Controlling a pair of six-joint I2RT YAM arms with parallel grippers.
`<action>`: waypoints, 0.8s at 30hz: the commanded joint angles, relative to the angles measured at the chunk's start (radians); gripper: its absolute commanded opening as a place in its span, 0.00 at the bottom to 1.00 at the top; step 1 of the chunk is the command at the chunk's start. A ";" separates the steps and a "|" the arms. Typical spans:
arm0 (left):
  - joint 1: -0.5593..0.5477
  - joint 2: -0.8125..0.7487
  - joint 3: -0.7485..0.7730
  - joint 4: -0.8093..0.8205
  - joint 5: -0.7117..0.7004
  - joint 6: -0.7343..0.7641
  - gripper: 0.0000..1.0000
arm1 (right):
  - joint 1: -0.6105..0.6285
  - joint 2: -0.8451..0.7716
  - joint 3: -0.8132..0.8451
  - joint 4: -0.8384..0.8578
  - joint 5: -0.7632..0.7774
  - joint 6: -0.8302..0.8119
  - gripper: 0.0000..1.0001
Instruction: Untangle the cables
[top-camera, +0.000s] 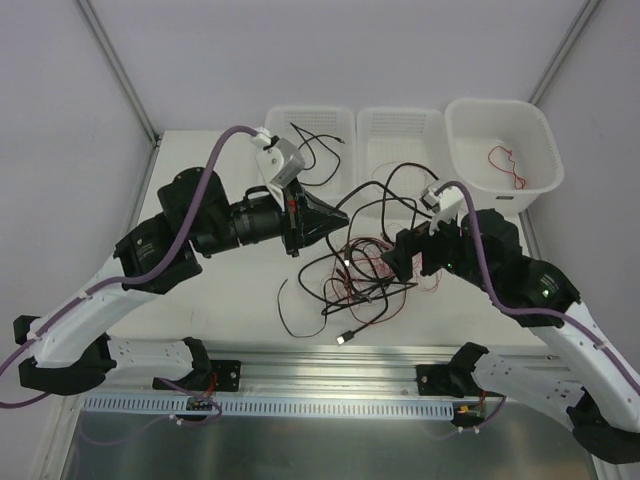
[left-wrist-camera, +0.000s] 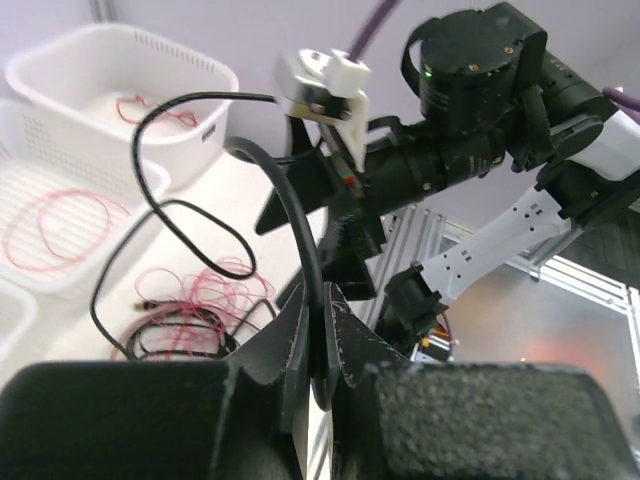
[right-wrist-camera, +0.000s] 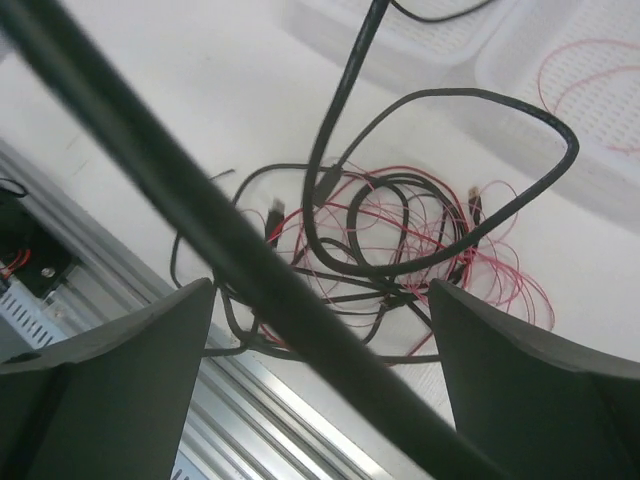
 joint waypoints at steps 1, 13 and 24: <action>-0.004 0.014 0.169 0.013 -0.020 0.119 0.00 | 0.000 -0.070 0.037 0.029 -0.098 -0.078 0.93; -0.004 0.117 0.507 0.010 -0.110 0.328 0.00 | 0.000 -0.171 -0.029 0.032 -0.177 -0.105 0.94; -0.004 0.117 0.343 0.012 -0.115 0.156 0.01 | 0.000 -0.119 -0.218 0.127 -0.192 -0.089 0.92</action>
